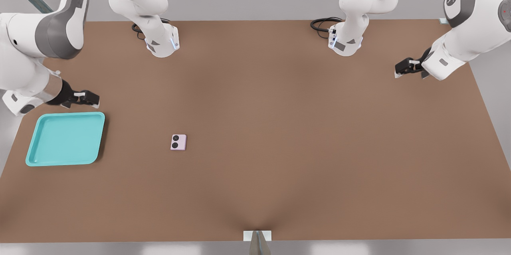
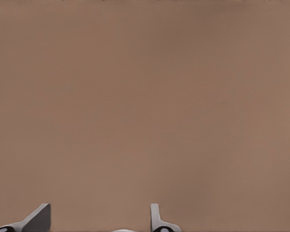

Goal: Keep left arm still and place phone on the tray with right arm

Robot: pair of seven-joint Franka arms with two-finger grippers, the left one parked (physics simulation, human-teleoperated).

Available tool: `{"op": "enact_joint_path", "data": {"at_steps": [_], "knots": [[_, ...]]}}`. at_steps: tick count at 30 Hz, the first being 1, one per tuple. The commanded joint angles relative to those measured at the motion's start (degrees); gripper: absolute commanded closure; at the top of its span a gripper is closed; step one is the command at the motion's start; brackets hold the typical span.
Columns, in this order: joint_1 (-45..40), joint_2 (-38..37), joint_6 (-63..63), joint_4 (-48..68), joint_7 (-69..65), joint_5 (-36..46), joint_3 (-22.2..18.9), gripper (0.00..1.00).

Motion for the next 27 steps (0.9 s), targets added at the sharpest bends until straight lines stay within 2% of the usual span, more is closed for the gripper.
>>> {"op": "enact_joint_path", "data": {"at_steps": [1,4,9,12,14,18,20,27], "knots": [[-0.2,-0.5,6.02,-0.42,-0.25,-0.1,0.17,0.0],[0.85,4.68,10.14,-0.51,1.68,1.57,2.71,0.0],[11.84,19.27,26.66,-1.83,19.08,0.95,3.07,0.0],[14.21,19.63,41.25,-15.0,27.87,1.04,3.07,0.0],[13.51,18.22,47.85,-22.48,28.31,1.48,3.07,0.0],[12.28,19.19,55.58,-27.84,30.77,1.48,3.07,0.0],[11.67,19.53,60.25,-31.27,27.62,1.39,3.07,0.0],[11.31,23.58,62.62,-31.54,21.19,1.04,3.07,0.0]]}}
